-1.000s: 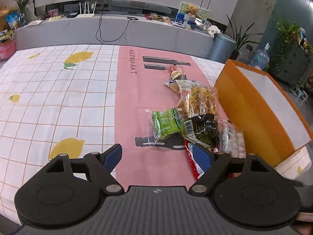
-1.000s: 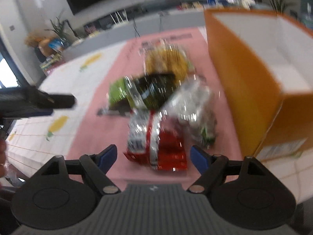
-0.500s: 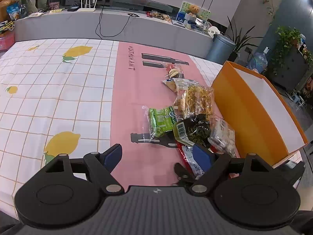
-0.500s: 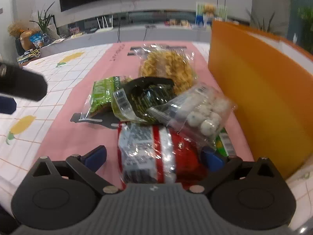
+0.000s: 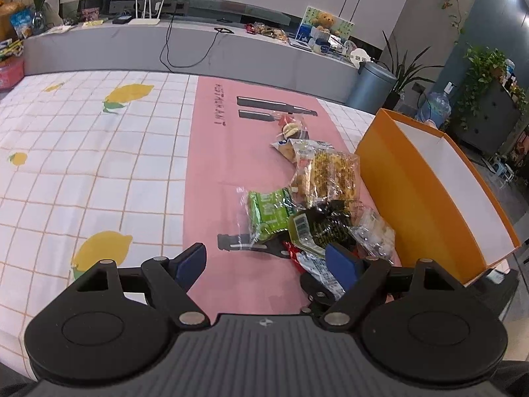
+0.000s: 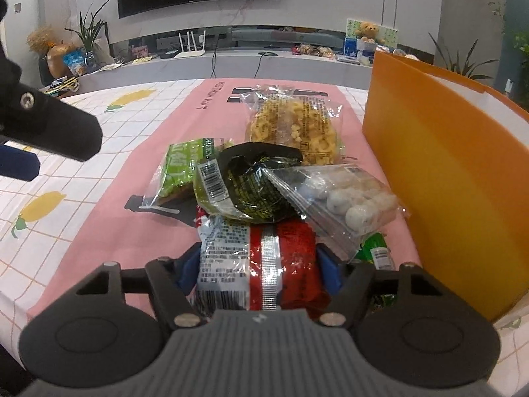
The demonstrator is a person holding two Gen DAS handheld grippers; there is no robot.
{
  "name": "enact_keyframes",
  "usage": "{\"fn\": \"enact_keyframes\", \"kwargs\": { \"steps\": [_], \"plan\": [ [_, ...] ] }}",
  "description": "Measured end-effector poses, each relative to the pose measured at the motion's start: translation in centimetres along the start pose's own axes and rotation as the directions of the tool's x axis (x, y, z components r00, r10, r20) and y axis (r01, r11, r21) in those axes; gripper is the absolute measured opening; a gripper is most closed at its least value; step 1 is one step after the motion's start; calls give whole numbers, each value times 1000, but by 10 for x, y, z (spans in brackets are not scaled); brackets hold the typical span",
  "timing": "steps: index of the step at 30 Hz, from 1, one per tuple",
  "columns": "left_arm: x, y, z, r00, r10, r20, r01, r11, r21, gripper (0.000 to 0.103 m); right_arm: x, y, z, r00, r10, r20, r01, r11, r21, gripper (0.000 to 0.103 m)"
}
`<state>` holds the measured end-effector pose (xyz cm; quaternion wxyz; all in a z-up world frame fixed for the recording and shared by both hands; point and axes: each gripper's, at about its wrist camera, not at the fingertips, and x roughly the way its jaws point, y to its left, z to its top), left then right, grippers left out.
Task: Organize snacks
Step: 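Grasp the red-and-silver snack bag with the right tool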
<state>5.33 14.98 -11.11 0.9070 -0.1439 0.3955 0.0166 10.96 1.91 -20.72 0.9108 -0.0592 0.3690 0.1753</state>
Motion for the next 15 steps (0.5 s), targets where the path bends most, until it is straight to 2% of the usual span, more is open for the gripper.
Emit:
{"fn": "enact_keyframes", "kwargs": {
  "steps": [5, 10, 15],
  "plan": [
    [-4, 7, 7, 1000, 9, 27, -9, 1000, -10, 96, -9, -4, 7, 995, 80, -52, -78, 996, 50, 69],
    [-6, 13, 14, 999, 2, 40, 0, 999, -43, 96, -23, -9, 10, 989, 124, -79, -119, 991, 67, 69],
    [-5, 7, 16, 998, -19, 64, 21, 999, -27, 96, -38, -15, 10, 985, 170, -34, -167, 984, 61, 69]
  ]
}}
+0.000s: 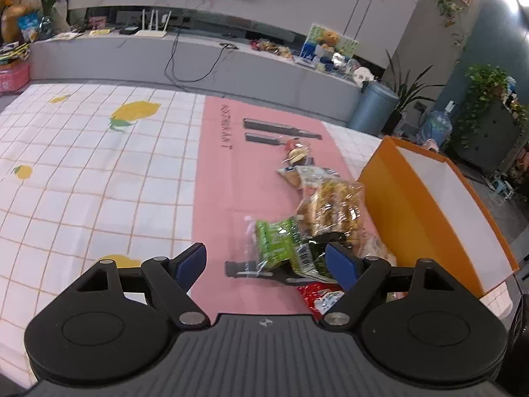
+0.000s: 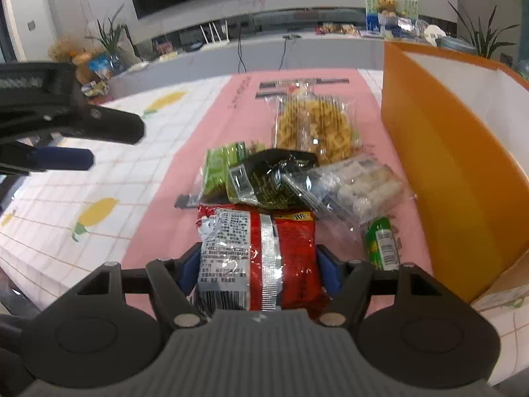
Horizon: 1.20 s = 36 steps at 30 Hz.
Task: Organize snacks
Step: 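Grasp the red-and-silver snack bag with the right tool, then carry the red-and-silver bag toward the box with right tool while left tool grasps black seaweed packet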
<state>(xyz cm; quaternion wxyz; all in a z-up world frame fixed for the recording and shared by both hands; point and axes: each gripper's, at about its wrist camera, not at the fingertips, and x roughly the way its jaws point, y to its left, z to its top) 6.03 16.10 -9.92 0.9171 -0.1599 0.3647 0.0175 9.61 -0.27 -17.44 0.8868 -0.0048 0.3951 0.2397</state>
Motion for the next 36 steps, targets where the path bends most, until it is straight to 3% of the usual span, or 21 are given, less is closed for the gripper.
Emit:
{"fn": "enact_keyframes", "kwargs": {
  "steps": [4, 8, 11, 15, 20, 25, 28, 30, 33, 36],
  "plan": [
    [2, -11, 2, 999, -35, 13, 35, 999, 36, 96, -8, -7, 0, 999, 7, 34, -8, 1000, 8, 69],
    [10, -25, 5, 994, -103, -31, 107, 978, 178, 96, -22, -18, 4, 996, 48, 79, -51, 998, 37, 69],
    [15, -32, 3, 997, -80, 3, 77, 969, 233, 96, -35, -23, 10, 991, 31, 129, -35, 999, 34, 69],
    [30, -46, -6, 995, -86, -51, 97, 954, 283, 96, -49, -33, 16, 984, 13, 180, -25, 998, 65, 69],
    [45, -43, -7, 982, -151, -110, 172, 959, 225, 96, -55, -31, 16, 981, -14, 193, 9, 1000, 24, 69],
    [52, -37, -14, 988, -102, -119, 132, 951, 280, 96, -60, -37, 18, 981, 13, 194, -22, 999, 47, 69],
    [60, -49, -22, 980, -126, -155, 173, 922, 348, 96, -65, -41, 19, 978, 22, 208, -36, 997, 64, 69],
    [63, -61, -29, 975, -157, -157, 209, 886, 413, 96, -69, -43, 20, 972, 7, 235, -26, 997, 75, 69],
    [72, -80, -43, 986, -97, -138, 154, 852, 501, 96, -76, -46, 21, 965, -2, 261, -24, 995, 95, 69],
    [86, -88, -50, 993, -22, -116, 81, 841, 535, 96, -77, -49, 22, 964, 7, 264, -36, 994, 104, 69]
  ]
}}
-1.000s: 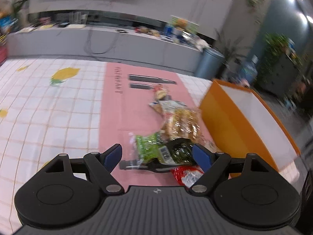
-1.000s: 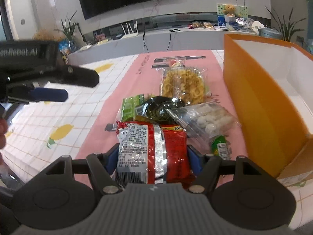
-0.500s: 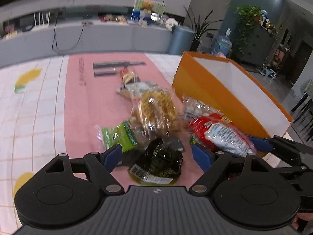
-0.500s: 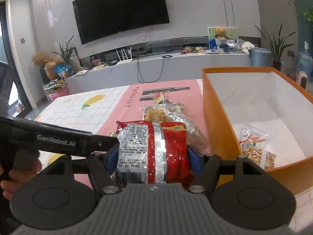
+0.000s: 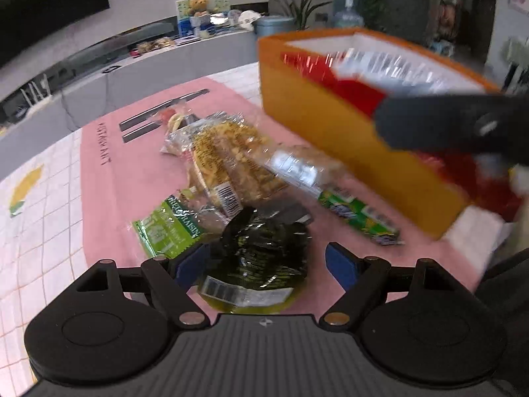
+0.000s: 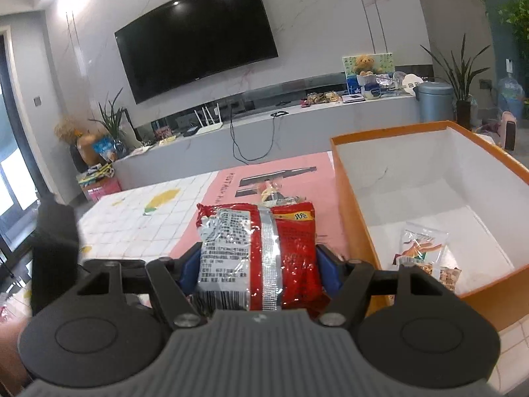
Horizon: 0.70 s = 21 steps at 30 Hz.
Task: Organize snacks
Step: 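Carry the red-and-silver bag toward the box with right tool while left tool grasps black seaweed packet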
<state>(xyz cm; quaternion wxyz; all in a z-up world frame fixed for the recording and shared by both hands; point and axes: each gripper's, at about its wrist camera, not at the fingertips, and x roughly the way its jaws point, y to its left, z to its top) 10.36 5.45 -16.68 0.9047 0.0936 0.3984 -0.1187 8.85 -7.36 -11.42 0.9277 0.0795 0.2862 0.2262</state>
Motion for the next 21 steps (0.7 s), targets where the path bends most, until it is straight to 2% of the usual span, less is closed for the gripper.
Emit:
{"fn": "enact_keyframes", "kwargs": {
  "steps": [2, 4, 5, 6, 11, 17, 21],
  "plan": [
    [8, 0, -1, 1000, 21, -1, -21, 1000, -24, 96, 0, 0, 0, 1000, 3, -2, -3, 1000, 0, 69],
    [12, 3, -2, 1000, -1, -5, 1, 999, -50, 91, -1, -1, 0, 1000, 5, 0, -5, 1000, 4, 69],
    [14, 4, -3, 1000, -14, -16, 13, 998, -64, 86, -2, -1, 1, 1000, 6, 2, -6, 1000, 4, 69],
    [16, 6, -4, 999, -23, -26, 20, 997, -78, 71, -2, -2, 2, 1000, 5, 6, -5, 1000, 4, 69],
    [12, 15, -5, 997, -66, -29, 60, 985, -164, 65, -2, -5, 4, 1000, -12, 17, 11, 1000, 21, 69],
    [-9, 8, -9, 998, -61, 19, 63, 985, -163, 65, -7, -9, 8, 999, -8, 35, 7, 999, 40, 69],
    [-26, 8, -13, 997, -65, 35, 71, 977, -202, 65, -12, -14, 13, 998, -4, 68, 1, 999, 54, 69]
  ]
}}
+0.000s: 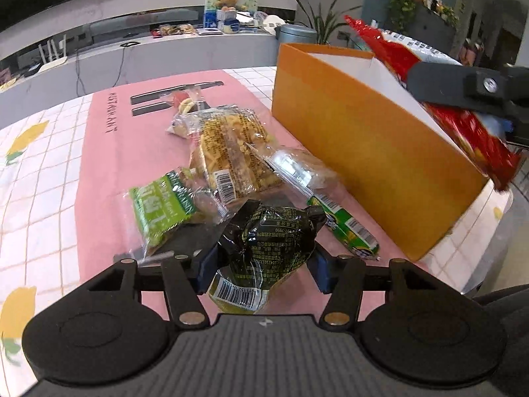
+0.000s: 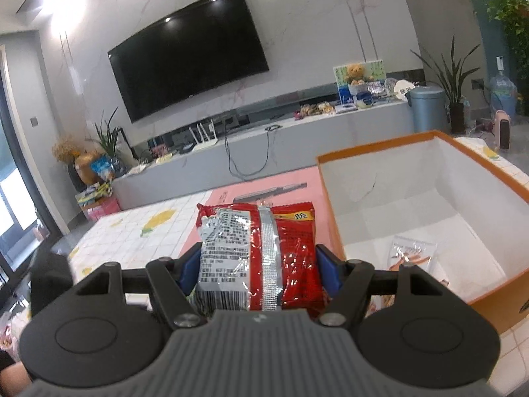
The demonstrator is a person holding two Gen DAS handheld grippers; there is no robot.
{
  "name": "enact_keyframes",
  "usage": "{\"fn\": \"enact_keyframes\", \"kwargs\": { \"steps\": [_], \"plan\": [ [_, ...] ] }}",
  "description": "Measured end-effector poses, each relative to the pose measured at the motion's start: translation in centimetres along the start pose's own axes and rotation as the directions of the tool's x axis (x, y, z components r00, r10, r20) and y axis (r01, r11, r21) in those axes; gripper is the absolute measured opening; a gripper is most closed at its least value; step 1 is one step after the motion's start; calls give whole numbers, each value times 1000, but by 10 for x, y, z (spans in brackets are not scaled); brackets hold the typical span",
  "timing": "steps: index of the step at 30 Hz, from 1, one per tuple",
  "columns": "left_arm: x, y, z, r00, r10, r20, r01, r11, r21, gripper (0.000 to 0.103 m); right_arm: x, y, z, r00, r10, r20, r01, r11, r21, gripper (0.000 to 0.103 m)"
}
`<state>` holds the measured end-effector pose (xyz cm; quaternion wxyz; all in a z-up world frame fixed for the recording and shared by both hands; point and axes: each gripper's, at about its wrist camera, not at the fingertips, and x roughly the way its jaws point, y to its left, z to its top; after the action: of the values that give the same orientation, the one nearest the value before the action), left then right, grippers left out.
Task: Organize snacks
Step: 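Carry the red-and-silver bag toward the box with right tool while left tool grasps black seaweed packet, then lower the red-and-silver bag into the orange box and open the right tool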
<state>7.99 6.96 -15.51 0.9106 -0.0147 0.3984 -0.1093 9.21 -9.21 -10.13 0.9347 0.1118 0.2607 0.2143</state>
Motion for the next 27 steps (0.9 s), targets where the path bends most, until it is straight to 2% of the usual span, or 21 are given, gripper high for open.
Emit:
{"fn": "enact_keyframes", "kwargs": {
  "steps": [5, 8, 10, 15, 20, 24, 27],
  "plan": [
    [-27, 1, 2, 997, 4, 75, 1, 998, -56, 65, -8, -14, 9, 999, -27, 35, 27, 1000, 10, 69],
    [-45, 2, 9, 991, -17, 130, 29, 995, -91, 65, -12, -34, 17, 998, -48, 36, 46, 998, 38, 69],
    [-56, 0, 18, 984, -56, 167, 72, 993, -95, 65, -13, -49, 24, 998, -59, 13, 58, 997, 41, 69],
    [-77, -17, 39, 963, -105, 247, 126, 990, -70, 65, -14, -84, 30, 979, -203, -25, 203, 979, 1, 69],
    [-75, -28, 62, 955, -180, 237, 204, 975, -82, 65, 1, -113, 32, 959, -261, -106, 265, 964, 19, 69],
    [-68, -32, 78, 958, -179, 223, 203, 975, -89, 65, 13, -116, 34, 937, -321, -140, 313, 947, -75, 69],
    [-62, -33, 85, 964, -171, 205, 195, 975, -104, 65, 21, -123, 33, 926, -336, -172, 327, 942, -82, 69]
  ]
}}
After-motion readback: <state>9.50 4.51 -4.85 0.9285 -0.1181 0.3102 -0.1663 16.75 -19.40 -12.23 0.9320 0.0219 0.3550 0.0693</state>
